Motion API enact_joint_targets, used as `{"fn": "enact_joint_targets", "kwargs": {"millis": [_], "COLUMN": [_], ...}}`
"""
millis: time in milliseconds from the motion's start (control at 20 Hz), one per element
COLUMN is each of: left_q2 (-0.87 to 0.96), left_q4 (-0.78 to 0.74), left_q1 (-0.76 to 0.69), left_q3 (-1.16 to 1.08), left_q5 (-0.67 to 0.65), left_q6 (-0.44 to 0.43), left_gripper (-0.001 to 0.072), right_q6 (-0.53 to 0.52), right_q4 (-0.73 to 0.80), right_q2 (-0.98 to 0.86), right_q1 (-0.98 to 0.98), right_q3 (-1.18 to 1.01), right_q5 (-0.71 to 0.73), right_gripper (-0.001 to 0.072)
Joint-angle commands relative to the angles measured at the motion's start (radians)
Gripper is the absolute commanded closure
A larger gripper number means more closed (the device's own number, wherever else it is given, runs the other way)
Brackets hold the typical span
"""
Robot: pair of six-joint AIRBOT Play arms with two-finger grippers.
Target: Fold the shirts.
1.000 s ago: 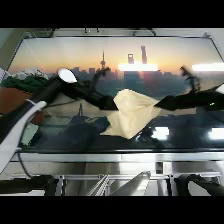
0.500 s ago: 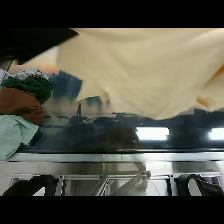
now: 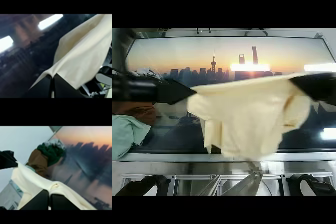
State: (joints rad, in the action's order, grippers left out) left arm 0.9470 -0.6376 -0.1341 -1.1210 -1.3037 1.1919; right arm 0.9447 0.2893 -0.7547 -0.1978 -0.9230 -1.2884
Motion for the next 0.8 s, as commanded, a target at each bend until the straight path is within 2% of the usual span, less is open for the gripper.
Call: {"fn": "enact_joint_targets", "kwargs": {"millis": [0,50,150,200,250,300,350,400,500,600,750], "left_q2": [0.180,0.246,0.378,0.437,0.480,0.518,0.545,0.568,0.578,0.548,0.521], "left_q4": [0.011,0.011,0.009,0.010,0.008,0.010,0.009,0.009,-0.012,-0.101,-0.147], "left_q1": [-0.019,-0.026,-0.014,0.014,0.050,0.099,0.144,0.188,0.249,0.259,0.214], "left_q3": [0.207,0.227,0.214,0.177,0.132,0.082,0.042,0.009,0.022,0.126,0.310], "left_q5": [0.132,0.183,0.246,0.231,0.186,0.108,0.035,-0.045,-0.138,-0.122,-0.025], "left_q6": [-0.103,-0.120,-0.122,-0.121,-0.121,-0.119,-0.092,-0.065,-0.038,-0.038,-0.039], "left_gripper": [0.0688,0.0688,0.0687,0.0667,0.0385,0.0030,0.0000,0.0000,0.0000,0.0001,0.0002], "right_q6": [-0.125,-0.174,-0.216,-0.216,-0.211,-0.193,-0.164,-0.135,-0.051,-0.010,-0.016], "right_q4": [0.004,0.006,0.006,0.006,0.006,0.008,0.020,0.057,0.238,0.386,0.396], "right_q2": [-0.240,-0.338,-0.493,-0.541,-0.567,-0.571,-0.565,-0.554,-0.533,-0.512,-0.508], "right_q1": [0.148,0.170,0.146,0.114,0.071,0.028,-0.017,-0.056,-0.098,-0.104,-0.086], "right_q3": [0.204,0.205,0.145,0.098,0.050,0.018,-0.002,-0.002,0.017,0.095,0.266], "right_q5": [0.183,0.238,0.251,0.209,0.143,0.088,0.037,0.001,-0.038,-0.023,0.106], "right_gripper": [0.0674,0.0627,0.0278,0.0245,0.0245,0.0246,0.0245,0.0246,0.0246,0.0247,0.0246]}}
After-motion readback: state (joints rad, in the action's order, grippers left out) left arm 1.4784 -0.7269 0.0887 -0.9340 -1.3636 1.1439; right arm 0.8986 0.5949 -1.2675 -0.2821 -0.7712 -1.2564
